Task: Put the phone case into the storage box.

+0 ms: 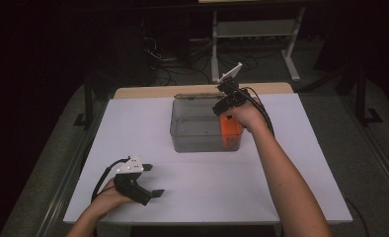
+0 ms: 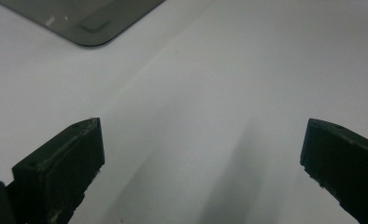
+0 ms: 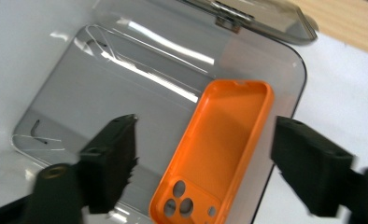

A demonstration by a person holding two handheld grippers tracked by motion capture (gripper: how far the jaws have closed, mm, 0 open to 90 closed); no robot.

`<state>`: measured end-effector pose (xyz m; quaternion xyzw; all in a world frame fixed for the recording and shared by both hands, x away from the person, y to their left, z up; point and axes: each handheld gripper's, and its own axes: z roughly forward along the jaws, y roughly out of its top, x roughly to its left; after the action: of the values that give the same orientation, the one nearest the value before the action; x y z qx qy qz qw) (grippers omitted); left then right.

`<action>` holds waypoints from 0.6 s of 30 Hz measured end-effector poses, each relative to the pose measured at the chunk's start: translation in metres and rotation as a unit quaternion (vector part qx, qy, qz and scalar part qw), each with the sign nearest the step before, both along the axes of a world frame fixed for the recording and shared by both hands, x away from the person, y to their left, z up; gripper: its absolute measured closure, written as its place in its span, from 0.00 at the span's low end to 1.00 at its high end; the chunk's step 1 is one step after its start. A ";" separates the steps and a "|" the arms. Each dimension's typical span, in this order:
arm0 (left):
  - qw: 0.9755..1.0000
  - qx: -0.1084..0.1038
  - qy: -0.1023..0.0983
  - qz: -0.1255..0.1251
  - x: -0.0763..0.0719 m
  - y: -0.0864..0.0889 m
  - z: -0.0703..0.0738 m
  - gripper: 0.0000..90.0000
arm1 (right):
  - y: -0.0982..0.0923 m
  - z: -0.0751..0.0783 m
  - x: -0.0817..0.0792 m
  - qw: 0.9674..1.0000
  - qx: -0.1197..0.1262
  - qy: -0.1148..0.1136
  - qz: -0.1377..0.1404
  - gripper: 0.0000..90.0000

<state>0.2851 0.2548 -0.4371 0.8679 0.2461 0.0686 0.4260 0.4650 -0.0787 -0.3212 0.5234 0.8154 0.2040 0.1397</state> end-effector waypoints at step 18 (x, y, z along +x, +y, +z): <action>1.000 -0.017 -0.004 0.013 0.010 0.001 0.000 0.00 | 0.001 -0.002 -0.010 0.992 0.014 -0.094 0.083 0.00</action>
<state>0.2947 0.2560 -0.4376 0.8566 0.2571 0.0738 0.4412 0.4548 -0.0777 -0.3231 0.4340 0.8364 0.2749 0.1911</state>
